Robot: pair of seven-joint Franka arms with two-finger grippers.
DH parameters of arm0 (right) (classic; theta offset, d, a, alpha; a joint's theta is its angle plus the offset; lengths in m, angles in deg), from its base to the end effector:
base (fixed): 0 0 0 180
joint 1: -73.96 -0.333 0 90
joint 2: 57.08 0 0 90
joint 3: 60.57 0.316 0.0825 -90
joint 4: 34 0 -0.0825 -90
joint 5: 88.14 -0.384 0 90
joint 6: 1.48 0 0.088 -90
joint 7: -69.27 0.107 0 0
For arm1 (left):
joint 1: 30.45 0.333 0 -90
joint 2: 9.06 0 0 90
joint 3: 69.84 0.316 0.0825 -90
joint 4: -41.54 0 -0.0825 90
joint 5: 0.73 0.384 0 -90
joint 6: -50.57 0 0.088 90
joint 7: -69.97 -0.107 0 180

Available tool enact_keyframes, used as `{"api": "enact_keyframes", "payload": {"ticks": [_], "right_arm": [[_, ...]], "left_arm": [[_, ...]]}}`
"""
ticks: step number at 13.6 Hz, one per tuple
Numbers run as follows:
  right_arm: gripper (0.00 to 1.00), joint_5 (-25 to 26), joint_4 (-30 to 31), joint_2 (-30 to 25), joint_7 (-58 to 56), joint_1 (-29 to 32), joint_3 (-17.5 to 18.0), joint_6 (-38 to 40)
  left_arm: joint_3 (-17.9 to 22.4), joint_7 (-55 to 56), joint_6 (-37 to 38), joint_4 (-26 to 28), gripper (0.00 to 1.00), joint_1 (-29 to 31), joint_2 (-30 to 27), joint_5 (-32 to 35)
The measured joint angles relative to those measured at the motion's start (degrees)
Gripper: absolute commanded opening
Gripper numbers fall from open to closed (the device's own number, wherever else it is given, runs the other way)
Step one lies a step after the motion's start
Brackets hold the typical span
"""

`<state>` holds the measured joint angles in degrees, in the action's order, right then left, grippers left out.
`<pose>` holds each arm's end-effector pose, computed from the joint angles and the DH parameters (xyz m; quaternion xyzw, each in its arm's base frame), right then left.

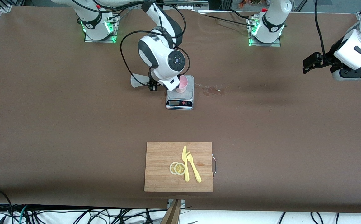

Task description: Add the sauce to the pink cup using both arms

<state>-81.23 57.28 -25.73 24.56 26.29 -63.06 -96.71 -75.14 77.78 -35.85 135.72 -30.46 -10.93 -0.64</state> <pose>0.4518 0.4421 0.2880 0.6718 0.6987 -0.2359 0.0697 0.5334 -0.0502 0.6029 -0.9984 -0.0219 0.0508 0.0082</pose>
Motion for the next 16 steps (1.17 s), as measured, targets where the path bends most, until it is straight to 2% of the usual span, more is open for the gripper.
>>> {"api": "enact_keyframes", "payload": {"ticks": [9,12,16], "right_arm": [[0.18,-0.56,-0.85,-0.55,-0.05,1.77,-0.26,-0.05],[0.18,-5.34,-1.32,-3.98,-4.13,7.51,-0.45,0.06],[0.18,-11.68,-0.14,-11.58,-15.20,18.80,0.12,1.53]], "left_arm": [[0.00,0.00,0.00,0.00,1.00,0.00,0.00,0.00],[0.00,0.00,0.00,0.00,1.00,0.00,0.00,0.00],[0.00,0.00,0.00,0.00,1.00,0.00,0.00,0.00]]}}
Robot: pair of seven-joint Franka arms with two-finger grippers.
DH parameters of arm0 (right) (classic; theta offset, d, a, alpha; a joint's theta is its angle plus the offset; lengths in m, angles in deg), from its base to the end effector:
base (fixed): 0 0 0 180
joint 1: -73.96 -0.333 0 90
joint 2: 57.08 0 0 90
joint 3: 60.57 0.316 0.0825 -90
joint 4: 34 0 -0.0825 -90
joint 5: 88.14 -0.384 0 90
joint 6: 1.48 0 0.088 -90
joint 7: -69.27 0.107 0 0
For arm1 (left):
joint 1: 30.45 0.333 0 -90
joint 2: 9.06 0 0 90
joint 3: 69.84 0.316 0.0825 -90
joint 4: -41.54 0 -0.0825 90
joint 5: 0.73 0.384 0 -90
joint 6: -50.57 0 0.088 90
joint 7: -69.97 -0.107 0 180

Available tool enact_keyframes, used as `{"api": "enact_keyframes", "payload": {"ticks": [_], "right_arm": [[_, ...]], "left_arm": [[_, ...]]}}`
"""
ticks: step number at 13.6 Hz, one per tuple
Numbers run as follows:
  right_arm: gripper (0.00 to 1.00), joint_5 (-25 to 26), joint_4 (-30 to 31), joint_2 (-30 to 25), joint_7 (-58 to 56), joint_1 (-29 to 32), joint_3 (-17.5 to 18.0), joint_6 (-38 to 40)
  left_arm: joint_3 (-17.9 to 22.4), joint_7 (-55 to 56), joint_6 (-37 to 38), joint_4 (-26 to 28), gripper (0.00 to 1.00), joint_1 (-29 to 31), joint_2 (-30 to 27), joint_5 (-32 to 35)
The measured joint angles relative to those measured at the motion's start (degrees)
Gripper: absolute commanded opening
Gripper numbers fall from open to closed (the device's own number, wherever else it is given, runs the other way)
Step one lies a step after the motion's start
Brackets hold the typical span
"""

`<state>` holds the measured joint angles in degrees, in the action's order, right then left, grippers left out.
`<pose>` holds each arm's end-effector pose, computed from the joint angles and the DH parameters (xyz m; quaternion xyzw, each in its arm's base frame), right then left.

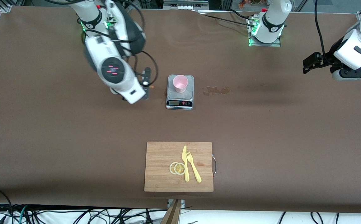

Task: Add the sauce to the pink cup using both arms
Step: 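Carry the bottle back and set it upright on the table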

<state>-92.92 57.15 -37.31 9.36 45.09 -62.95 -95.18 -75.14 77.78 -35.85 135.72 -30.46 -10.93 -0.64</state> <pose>0.5545 0.2888 0.4145 -0.7263 -0.6701 0.1334 0.0752 0.5334 -0.0502 0.6029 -0.9984 -0.0219 0.0508 0.0082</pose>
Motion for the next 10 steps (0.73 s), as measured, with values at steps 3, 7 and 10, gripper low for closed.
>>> {"api": "enact_keyframes", "payload": {"ticks": [3,7,10], "right_arm": [[0.18,-4.47,2.59,-3.99,-8.92,8.51,0.17,0.36],[0.19,-12.01,4.19,-4.64,-20.59,18.88,0.25,0.36],[0.20,-17.65,5.20,-4.62,-28.04,24.12,0.40,0.82]], "left_arm": [[-0.01,0.00,0.00,0.00,1.00,0.00,0.00,0.00],[-0.01,0.00,0.00,0.00,1.00,-0.01,0.00,0.00],[-0.01,0.00,0.00,0.00,1.00,0.00,0.00,0.00]]}}
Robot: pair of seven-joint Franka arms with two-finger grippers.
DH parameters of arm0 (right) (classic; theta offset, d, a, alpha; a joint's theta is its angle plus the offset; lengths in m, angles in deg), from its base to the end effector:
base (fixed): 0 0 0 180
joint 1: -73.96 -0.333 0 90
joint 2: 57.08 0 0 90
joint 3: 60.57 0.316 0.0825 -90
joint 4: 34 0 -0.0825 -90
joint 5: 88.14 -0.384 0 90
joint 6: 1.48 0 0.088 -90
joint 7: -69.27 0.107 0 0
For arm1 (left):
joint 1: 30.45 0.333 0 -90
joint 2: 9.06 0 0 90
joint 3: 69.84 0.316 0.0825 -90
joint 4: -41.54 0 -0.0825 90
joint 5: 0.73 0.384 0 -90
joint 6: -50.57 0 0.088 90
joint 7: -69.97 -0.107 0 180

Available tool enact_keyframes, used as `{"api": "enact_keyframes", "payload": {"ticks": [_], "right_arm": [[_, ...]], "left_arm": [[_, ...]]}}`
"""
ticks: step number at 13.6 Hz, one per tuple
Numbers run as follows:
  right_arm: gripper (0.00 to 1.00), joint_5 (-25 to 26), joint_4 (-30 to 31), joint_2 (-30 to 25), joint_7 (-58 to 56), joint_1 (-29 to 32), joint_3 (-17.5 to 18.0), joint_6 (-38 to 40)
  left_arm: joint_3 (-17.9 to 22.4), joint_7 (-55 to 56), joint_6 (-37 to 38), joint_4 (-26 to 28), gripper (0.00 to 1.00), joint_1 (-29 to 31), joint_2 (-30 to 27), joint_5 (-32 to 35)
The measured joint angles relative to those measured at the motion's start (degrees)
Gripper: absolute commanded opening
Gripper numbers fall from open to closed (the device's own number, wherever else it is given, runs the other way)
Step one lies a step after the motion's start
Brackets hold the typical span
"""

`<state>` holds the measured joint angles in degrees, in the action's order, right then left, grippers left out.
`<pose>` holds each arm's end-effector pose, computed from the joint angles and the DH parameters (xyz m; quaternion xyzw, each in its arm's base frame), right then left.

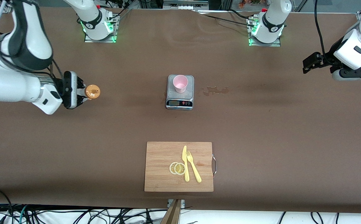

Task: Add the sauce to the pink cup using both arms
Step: 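Carry the bottle back and set it upright on the table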

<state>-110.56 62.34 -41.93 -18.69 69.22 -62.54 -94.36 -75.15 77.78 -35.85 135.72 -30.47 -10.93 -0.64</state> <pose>0.5991 0.0697 0.4300 -0.7100 -0.6605 -0.0090 0.2439 0.5334 -0.0504 0.6029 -0.9984 -0.0217 0.0508 0.0082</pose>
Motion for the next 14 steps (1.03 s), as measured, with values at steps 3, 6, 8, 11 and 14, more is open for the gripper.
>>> {"api": "enact_keyframes", "payload": {"ticks": [3,6,8,11,14], "right_arm": [[0.20,-4.17,1.80,0.90,-10.75,6.34,0.08,0.86],[0.20,-8.01,3.59,4.42,-24.75,12.11,0.10,1.29],[0.20,-11.00,4.26,8.08,-32.65,14.85,0.11,1.30],[0.21,-15.74,4.63,14.20,-41.55,17.16,0.14,1.26],[0.24,-18.40,4.76,19.00,-45.65,17.53,0.20,1.00]], "left_arm": [[-0.01,0.00,0.00,0.00,1.00,0.00,0.00,0.00],[0.00,0.00,0.00,0.00,1.00,0.00,0.00,0.00],[-0.01,0.00,0.00,0.00,1.00,0.00,0.00,0.00],[0.00,0.00,0.00,0.01,1.00,0.00,0.00,0.00],[0.00,0.00,0.00,0.01,1.00,0.00,0.00,0.00]]}}
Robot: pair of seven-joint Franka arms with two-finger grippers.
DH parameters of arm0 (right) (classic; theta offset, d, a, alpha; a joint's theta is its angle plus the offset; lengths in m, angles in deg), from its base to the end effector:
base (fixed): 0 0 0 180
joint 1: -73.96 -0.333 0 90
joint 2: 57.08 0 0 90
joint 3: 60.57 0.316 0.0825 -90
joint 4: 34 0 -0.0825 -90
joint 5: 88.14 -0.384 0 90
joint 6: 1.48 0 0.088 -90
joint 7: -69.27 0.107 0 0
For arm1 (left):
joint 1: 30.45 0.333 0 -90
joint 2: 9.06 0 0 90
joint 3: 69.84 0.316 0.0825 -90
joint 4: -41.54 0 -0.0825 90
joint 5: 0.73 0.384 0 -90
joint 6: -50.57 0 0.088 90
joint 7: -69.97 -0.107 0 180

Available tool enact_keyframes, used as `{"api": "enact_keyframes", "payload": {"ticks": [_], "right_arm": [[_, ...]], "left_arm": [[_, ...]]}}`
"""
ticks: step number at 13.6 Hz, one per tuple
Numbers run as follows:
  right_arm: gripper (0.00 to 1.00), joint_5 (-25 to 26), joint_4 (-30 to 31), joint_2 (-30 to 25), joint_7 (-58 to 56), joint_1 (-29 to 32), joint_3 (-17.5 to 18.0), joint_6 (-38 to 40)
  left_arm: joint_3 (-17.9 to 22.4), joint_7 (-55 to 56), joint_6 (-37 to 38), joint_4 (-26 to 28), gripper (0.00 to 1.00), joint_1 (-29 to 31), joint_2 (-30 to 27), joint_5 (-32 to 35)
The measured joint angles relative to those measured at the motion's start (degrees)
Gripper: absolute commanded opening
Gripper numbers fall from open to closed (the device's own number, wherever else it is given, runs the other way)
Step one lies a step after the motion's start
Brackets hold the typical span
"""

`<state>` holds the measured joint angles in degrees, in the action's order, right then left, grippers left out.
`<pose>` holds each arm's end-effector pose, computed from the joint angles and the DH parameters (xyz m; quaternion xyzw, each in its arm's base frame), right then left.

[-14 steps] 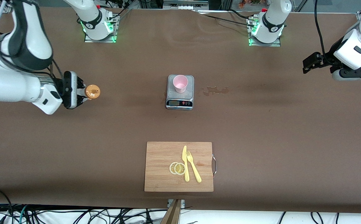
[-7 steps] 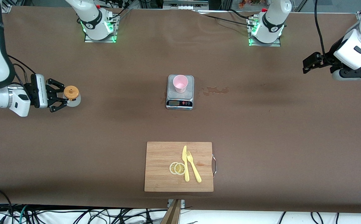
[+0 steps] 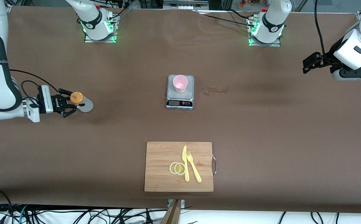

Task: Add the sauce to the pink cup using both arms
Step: 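Carry the bottle back and set it upright on the table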

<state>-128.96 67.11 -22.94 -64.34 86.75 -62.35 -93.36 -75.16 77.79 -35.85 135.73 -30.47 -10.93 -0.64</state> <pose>0.5813 -0.0798 0.2122 -0.5641 -0.6822 -0.2044 0.4179 0.5334 -0.0505 0.6029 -0.9984 -0.0217 0.0509 0.0082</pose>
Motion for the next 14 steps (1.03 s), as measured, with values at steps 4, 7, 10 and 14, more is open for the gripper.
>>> {"api": "enact_keyframes", "payload": {"ticks": [4,7,10,14], "right_arm": [[0.34,-2.17,-0.03,2.91,-1.52,0.24,0.04,-0.05],[0.48,-2.45,-0.07,4.71,-2.24,1.23,0.04,-0.04],[1.00,-2.91,-0.58,5.06,-2.79,2.32,0.08,0.34],[1.00,-2.93,-2.13,5.03,-2.83,2.61,0.25,0.95]], "left_arm": [[-0.05,0.02,0.00,0.00,1.00,-0.02,0.00,0.00],[-0.12,0.09,0.00,0.00,1.00,-0.05,0.00,0.00],[-0.13,0.09,0.00,0.00,1.00,-0.06,0.00,0.00],[-0.16,0.09,0.00,0.00,1.00,-0.16,0.00,0.00]]}}
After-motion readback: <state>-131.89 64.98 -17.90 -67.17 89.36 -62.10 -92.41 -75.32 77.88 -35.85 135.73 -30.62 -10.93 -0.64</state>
